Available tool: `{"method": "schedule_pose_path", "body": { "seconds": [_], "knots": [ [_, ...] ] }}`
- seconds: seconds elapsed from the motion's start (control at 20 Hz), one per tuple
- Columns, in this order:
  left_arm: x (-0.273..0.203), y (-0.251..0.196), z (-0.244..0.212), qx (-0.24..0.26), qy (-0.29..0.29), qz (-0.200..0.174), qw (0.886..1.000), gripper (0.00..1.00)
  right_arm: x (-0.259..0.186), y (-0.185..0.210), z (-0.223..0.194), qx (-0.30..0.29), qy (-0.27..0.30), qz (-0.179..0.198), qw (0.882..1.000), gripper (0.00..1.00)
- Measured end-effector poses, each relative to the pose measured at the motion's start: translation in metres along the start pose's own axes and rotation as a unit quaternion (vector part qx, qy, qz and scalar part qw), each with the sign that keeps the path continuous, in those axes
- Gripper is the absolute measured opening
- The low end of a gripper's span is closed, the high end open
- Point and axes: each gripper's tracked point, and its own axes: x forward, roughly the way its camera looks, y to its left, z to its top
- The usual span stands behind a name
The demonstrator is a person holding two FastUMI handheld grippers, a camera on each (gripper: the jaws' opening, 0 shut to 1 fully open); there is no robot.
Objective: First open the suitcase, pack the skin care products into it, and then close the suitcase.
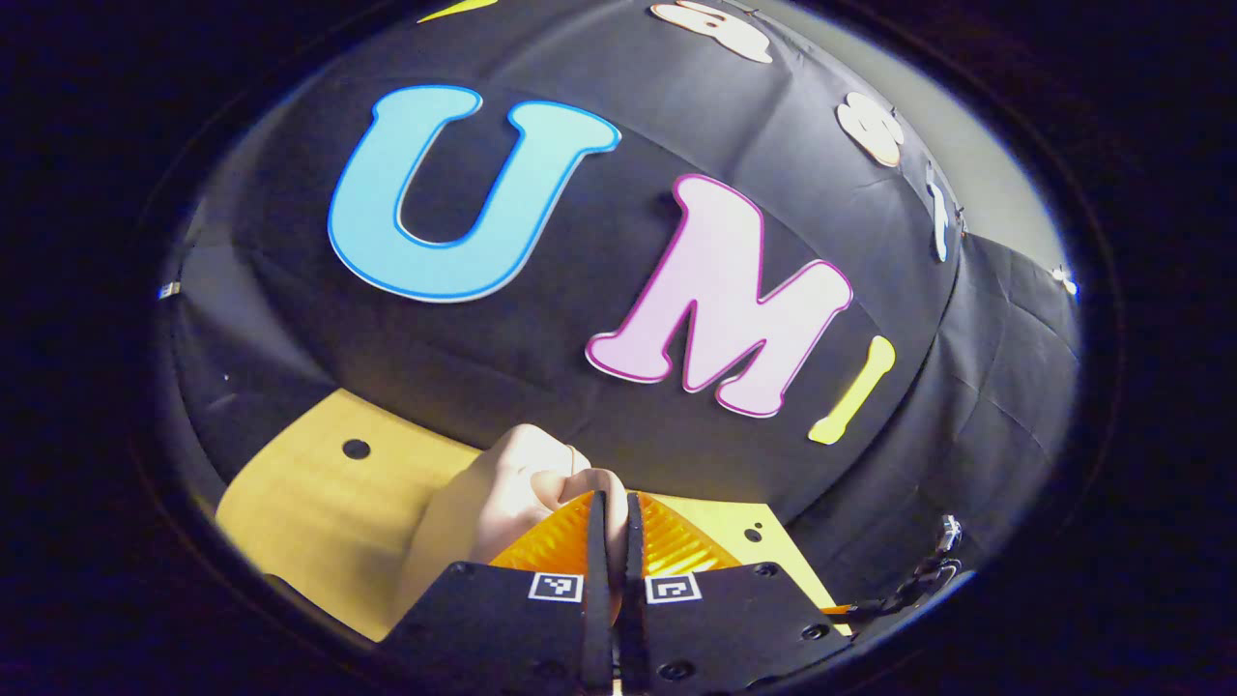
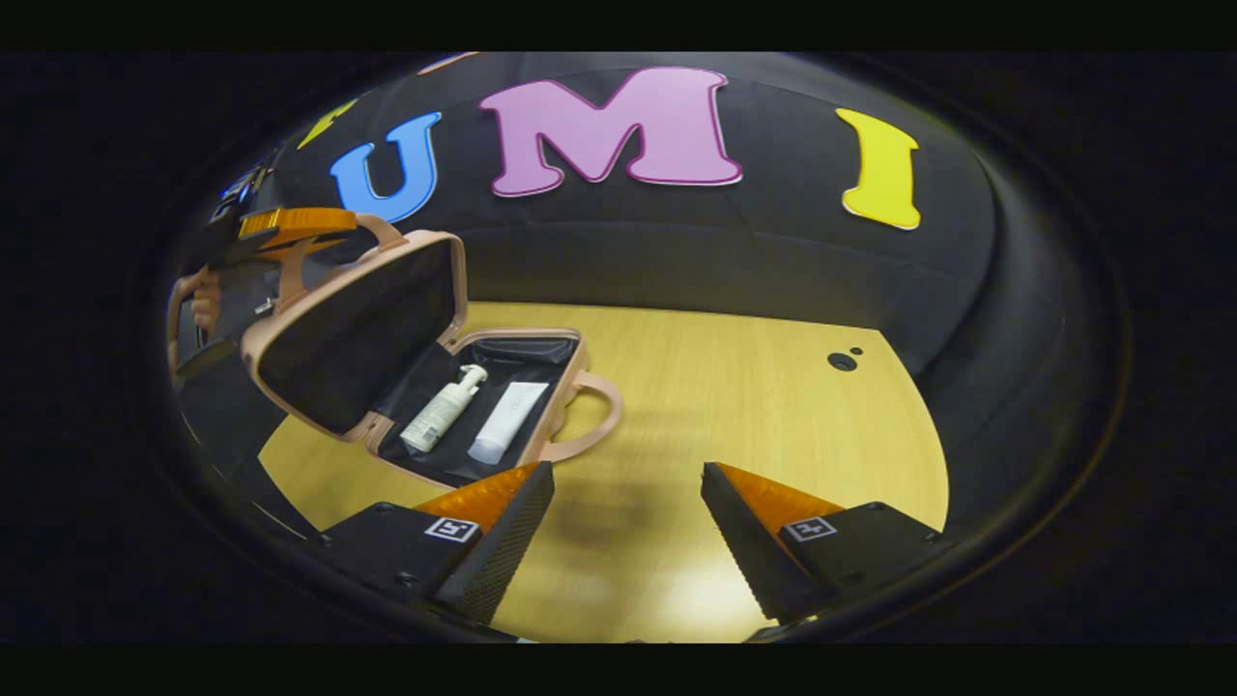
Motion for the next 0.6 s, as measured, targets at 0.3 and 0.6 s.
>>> {"method": "schedule_pose_path", "body": {
  "seconds": [0.3,0.6],
  "knots": [
    [0.072,-0.067,-0.125,0.009,0.046,-0.024,0.999,0.09,-0.007,-0.051,0.000,0.041,-0.011,-0.018,0.999,0.98],
    [0.116,-0.066,-0.221,0.051,0.107,0.023,0.993,0.10,-0.009,-0.086,-0.008,0.042,-0.027,-0.045,0.998,0.98]
  ]
}}
